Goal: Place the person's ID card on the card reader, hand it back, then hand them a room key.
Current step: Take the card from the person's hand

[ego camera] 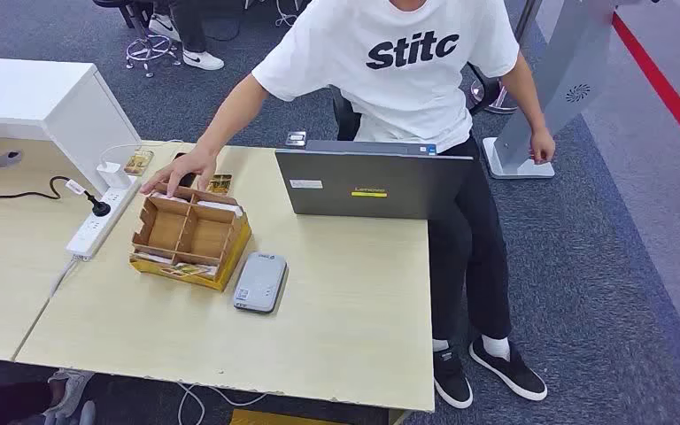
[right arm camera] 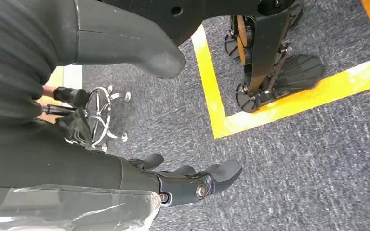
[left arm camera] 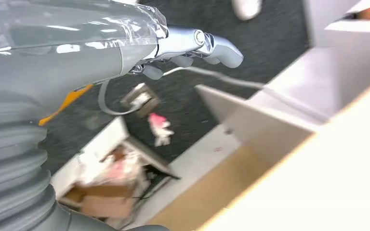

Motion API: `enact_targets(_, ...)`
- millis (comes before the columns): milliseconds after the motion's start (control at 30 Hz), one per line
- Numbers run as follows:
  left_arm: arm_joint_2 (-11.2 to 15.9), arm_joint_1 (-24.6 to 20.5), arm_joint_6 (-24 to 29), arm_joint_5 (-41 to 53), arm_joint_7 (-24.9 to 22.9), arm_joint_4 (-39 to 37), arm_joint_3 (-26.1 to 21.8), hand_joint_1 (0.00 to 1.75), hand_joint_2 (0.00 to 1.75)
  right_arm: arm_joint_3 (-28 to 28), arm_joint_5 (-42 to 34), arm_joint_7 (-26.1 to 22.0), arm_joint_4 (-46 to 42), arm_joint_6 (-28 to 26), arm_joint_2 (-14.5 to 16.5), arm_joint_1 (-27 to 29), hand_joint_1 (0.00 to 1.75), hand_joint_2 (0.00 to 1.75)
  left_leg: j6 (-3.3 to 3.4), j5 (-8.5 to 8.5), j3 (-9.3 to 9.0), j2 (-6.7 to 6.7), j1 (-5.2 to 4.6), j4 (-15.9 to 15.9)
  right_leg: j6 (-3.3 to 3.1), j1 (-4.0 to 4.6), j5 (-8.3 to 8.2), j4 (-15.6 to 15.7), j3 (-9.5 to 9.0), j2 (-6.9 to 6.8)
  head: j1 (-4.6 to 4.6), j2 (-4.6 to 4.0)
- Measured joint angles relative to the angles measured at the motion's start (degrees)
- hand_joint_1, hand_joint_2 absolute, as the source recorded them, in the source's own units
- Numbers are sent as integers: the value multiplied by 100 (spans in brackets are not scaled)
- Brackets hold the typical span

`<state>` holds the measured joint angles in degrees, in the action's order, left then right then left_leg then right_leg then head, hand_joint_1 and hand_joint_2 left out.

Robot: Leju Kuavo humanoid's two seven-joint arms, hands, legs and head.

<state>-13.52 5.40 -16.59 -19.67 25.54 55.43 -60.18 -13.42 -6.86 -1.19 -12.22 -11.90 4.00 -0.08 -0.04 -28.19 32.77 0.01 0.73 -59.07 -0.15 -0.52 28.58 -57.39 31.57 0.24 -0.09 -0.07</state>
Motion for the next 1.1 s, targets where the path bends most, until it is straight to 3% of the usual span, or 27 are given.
enact_targets(300,-188,422,655,-280,443,1322,551,0,175,-12,115,166,40,-42,48,-19,0,175,0,0,-2,0,0,0,0,0,0,0,-1,0,0,0)
enact_targets(533,-194,531,1319,433,688,2222,1023,0,175,-10,255,215,60,-62,66,-25,0,175,-1,1,-4,0,1,0,-1,0,-1,0,-1,-1,1,0)
enact_targets(733,121,388,1719,1440,656,2628,1582,0,175,8,374,273,67,-18,66,-38,0,175,-4,4,-6,1,2,0,-2,0,-2,-1,-1,-1,-1,0)
enact_targets(1100,881,-327,1963,3285,138,2669,2718,0,175,88,573,378,88,86,66,-66,0,175,-9,11,-7,1,2,-1,-6,0,-6,-2,0,1,0,0)
